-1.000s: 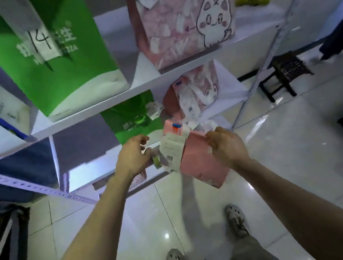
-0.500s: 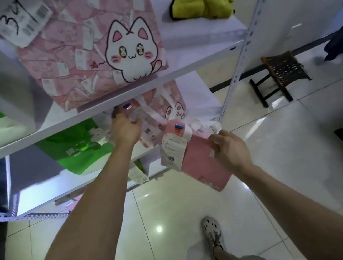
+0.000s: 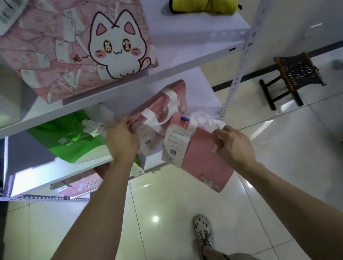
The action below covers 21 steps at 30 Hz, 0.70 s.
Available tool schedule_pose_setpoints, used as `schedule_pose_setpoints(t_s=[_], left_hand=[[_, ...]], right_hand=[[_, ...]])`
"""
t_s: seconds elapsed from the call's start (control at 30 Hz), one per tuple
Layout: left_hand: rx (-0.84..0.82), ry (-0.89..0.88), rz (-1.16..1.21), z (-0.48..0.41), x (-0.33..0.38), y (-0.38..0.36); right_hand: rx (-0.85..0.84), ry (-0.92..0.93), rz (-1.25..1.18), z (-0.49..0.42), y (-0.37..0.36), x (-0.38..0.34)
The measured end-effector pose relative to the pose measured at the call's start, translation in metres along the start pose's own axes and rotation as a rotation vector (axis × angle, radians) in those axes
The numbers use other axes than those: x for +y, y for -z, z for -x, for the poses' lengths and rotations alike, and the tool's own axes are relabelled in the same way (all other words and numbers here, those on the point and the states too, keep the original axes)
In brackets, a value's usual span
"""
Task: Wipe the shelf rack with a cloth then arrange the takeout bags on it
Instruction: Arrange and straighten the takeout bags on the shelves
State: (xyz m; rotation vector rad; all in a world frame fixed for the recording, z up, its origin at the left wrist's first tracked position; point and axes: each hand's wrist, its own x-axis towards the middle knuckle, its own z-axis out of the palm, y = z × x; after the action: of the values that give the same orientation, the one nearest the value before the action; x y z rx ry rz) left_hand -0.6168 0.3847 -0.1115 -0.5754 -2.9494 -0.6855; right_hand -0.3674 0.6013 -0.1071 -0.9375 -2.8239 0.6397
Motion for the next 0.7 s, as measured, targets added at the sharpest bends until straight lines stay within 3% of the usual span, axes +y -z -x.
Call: schedule_pose_setpoints(t_s=[0.17, 0.4, 0.7], left_hand=[[0.088, 0.149, 0.149, 0.058, -0.015, 0.028], [0.217, 0.350, 0.179, 0.111, -0.069, 0.064], [0.255, 0.385, 0.146, 0.135, -0.101, 0.079]], right_hand=[[0.020, 0.058, 0.094, -0.026, 0.011, -0.013], [0.072, 0.254, 0.099, -0.081, 0.001, -0.058], [0.102, 0.369, 0.180, -0.155, -0.041, -0.103]])
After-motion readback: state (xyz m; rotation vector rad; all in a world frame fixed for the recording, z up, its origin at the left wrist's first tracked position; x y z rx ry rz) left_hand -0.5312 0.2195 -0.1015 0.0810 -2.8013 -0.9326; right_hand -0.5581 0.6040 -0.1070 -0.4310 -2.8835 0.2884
